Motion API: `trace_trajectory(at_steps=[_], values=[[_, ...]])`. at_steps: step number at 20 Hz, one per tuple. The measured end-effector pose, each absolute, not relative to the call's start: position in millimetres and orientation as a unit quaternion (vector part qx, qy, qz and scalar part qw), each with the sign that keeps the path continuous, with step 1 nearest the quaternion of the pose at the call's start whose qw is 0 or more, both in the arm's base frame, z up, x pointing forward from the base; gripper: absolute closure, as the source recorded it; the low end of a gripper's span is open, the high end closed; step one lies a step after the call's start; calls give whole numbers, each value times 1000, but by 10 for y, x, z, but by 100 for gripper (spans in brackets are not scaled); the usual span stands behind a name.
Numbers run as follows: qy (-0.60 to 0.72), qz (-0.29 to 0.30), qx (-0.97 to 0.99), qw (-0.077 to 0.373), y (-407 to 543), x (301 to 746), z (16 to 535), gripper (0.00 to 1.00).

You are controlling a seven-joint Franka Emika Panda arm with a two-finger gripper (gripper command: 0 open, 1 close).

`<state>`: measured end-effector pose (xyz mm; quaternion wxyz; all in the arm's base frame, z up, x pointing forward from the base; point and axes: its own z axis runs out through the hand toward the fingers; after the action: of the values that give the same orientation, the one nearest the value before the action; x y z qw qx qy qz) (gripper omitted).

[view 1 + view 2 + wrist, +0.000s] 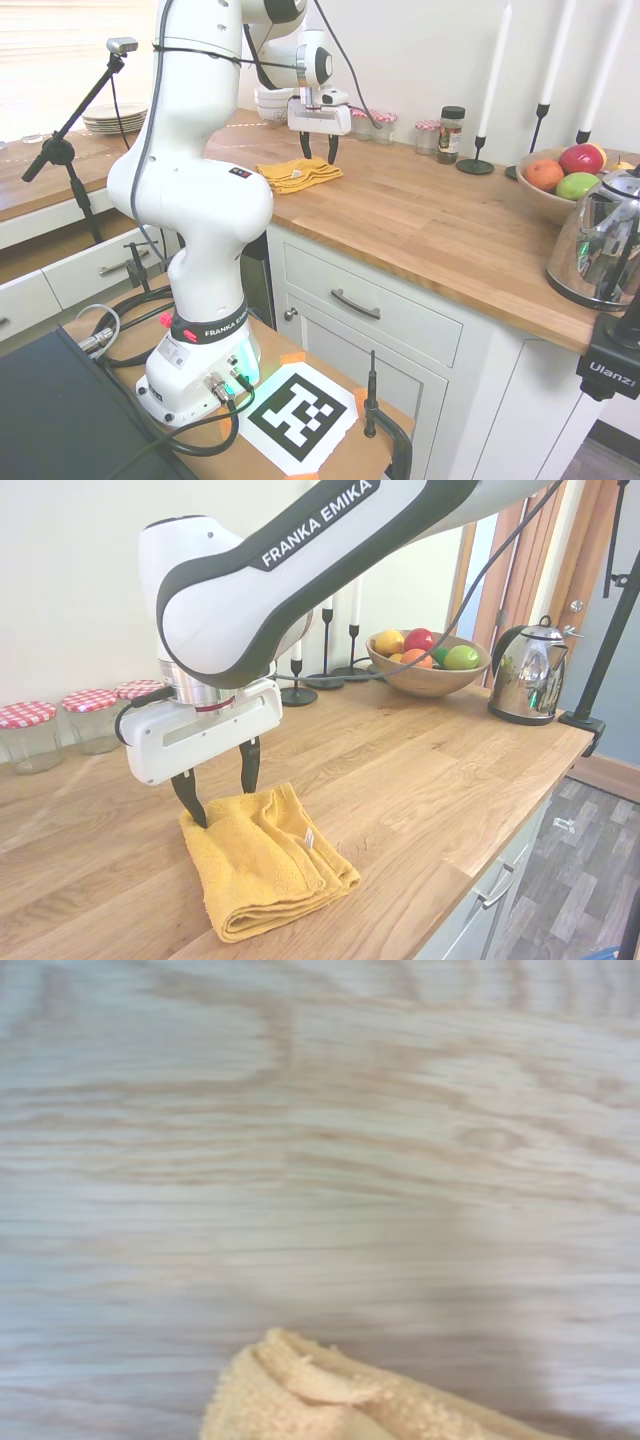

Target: Wipe the counter

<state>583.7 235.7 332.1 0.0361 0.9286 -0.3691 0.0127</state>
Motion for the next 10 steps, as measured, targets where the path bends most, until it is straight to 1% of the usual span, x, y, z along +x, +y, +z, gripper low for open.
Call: trace_trajectory(at_steps=[10], values=[[-371,14,928,23,2394,5833,3310,100]])
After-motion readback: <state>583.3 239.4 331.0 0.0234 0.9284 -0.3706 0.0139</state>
